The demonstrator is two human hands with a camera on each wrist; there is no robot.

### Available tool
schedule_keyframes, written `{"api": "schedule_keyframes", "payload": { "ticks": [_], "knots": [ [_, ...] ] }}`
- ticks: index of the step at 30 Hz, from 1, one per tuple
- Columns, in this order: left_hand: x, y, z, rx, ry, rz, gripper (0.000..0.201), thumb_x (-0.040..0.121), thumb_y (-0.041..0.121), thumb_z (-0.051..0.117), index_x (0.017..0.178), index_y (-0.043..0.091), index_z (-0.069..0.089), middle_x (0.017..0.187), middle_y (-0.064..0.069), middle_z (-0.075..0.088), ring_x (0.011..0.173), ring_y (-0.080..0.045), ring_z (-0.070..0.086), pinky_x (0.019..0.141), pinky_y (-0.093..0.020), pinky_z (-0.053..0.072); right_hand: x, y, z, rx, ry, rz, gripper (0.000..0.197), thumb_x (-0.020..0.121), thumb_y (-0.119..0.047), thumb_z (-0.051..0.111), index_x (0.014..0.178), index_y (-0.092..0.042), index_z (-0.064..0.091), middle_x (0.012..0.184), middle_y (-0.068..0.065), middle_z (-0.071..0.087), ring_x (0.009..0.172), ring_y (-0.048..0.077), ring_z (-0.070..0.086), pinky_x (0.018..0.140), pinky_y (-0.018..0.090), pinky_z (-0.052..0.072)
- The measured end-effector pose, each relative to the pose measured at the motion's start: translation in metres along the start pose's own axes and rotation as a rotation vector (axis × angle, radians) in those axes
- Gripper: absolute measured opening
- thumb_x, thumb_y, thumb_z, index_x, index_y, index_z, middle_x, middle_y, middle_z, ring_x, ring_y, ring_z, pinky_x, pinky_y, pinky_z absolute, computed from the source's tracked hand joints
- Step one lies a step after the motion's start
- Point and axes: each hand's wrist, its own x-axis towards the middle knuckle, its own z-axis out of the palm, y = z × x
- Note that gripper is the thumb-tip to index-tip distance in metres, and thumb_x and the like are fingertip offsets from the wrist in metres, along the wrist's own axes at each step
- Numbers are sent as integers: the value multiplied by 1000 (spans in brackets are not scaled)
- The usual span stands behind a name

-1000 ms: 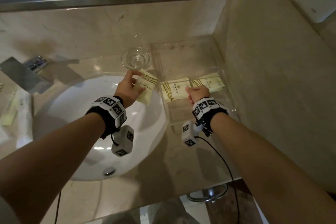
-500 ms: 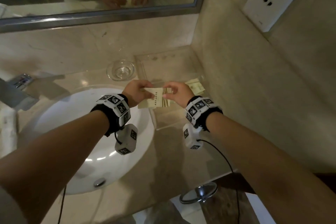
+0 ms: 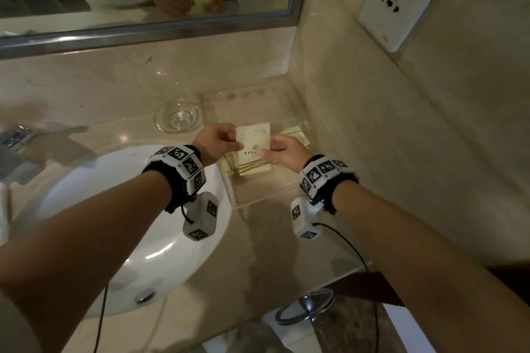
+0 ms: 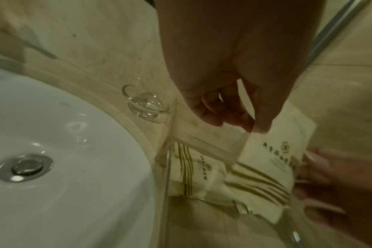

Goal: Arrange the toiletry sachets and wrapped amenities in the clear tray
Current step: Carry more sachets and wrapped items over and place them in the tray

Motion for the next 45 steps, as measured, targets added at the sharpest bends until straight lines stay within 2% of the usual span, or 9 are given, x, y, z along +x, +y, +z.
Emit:
{"api": "schedule_keyframes", "payload": {
  "ticks": [7,13,17,22,25,28,32,38,45],
  "knots": [
    [10,2,18,58,-1,11,31,86,7,61,117,8,58,84,-2,59,83,-18,57,77,-25,45,2,11,-18,152,109,205,29,89,5,54,117,13,55,73,9,60,36,0,55,37,13,44],
    [16,-7,20,15,25,-29,40,86,7,60,124,11,49,74,4,57,64,-13,56,64,-24,45,0,40,-44,450,288,517,34,88,9,54,121,14,49,74,17,59,53,16,65,42,20,54],
    [17,-16,20,7,37,-50,39,87,6,59,124,11,49,74,4,57,61,-13,56,65,-24,45,9,44,-47,572,346,573,38,90,7,52,126,18,46,76,18,60,74,19,63,75,30,55],
    [19,-34,13,-7,71,-87,37,85,5,60,121,12,53,72,4,58,42,8,55,65,-24,46,26,42,-43,707,370,559,40,95,5,44,134,13,38,130,26,54,105,29,63,90,32,48],
    [19,-41,6,12,83,-103,36,86,3,59,120,10,53,71,3,59,48,2,57,61,-21,44,37,45,-36,723,398,582,37,95,3,44,131,13,42,93,23,63,80,25,65,80,26,53],
    [18,-46,-1,5,106,-123,34,86,2,58,118,10,53,72,1,59,48,2,57,55,-12,44,47,51,-29,689,430,576,33,94,2,48,125,14,47,72,13,55,50,13,56,46,18,53],
    [16,-50,-6,0,118,-131,32,86,4,59,117,11,54,72,1,61,52,-2,58,59,-18,41,51,54,-27,618,416,546,13,92,-8,55,99,2,60,66,8,56,53,13,56,68,26,57],
    [11,-46,-11,-27,122,-120,29,86,2,56,110,18,54,72,3,60,45,6,56,59,-17,43,36,39,-20,348,465,509,39,89,-38,59,63,-10,51,56,2,52,38,12,48,37,19,39],
    [-24,-48,-76,-91,251,-69,24,87,1,55,103,19,55,70,2,60,42,7,55,54,-11,44,51,-76,56,134,284,202,51,93,-41,50,51,-12,48,51,2,50,40,12,40,42,23,34]
  ]
}}
